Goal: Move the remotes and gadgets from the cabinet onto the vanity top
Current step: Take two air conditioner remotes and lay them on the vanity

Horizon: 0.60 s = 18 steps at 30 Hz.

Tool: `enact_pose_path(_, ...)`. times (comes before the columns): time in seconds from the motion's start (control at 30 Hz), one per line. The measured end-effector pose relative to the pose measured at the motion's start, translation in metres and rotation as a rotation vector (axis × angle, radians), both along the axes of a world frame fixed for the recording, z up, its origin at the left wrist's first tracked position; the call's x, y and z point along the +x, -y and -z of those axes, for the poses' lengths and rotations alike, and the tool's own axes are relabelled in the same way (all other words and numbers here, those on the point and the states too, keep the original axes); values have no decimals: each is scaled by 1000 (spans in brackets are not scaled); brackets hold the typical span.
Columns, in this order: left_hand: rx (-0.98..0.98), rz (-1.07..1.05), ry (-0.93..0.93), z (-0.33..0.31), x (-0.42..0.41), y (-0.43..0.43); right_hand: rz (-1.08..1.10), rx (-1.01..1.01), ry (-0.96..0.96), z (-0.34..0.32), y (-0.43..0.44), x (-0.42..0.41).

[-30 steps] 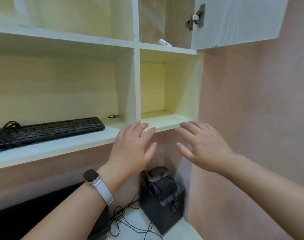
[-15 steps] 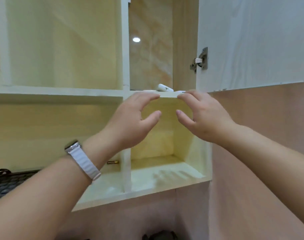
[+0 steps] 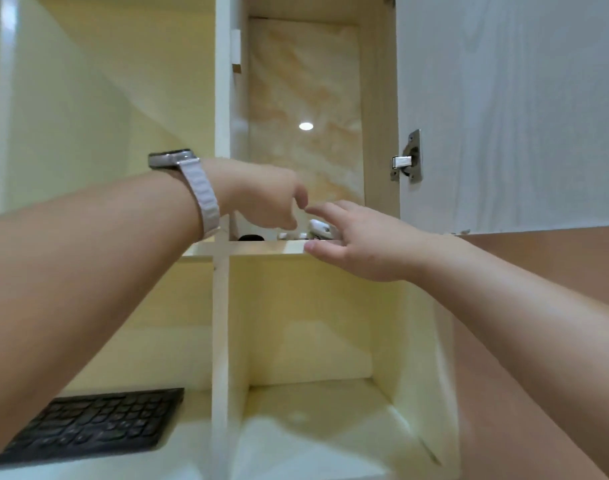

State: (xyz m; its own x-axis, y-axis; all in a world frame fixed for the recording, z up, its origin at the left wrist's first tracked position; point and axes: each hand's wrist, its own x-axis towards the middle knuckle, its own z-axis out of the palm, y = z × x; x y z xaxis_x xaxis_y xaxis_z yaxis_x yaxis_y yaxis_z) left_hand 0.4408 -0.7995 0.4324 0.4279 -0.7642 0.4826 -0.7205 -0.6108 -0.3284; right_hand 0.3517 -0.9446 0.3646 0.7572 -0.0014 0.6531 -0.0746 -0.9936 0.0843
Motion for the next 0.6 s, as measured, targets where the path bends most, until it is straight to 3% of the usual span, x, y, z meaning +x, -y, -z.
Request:
enact_pose_path(0.13, 133, -98, -166, -16, 10, 28, -29, 0, -58, -2, 5, 2)
enact_pose_path(0.23, 127, -84, -376, -18, 16, 34, -4, -14, -76, -3, 5, 1)
enact_pose_path(0.37, 87, -66, -499, -10, 24, 43, 14, -41, -27, -2, 8, 0)
enact_pose_path(0.47, 66, -64, -475, -4, 25, 47, -6, -44, 48, 3, 11, 1)
enact_pose_path(0.6, 121, -114, -276, 1, 15, 42, -50, -72, 146, 11, 14, 0)
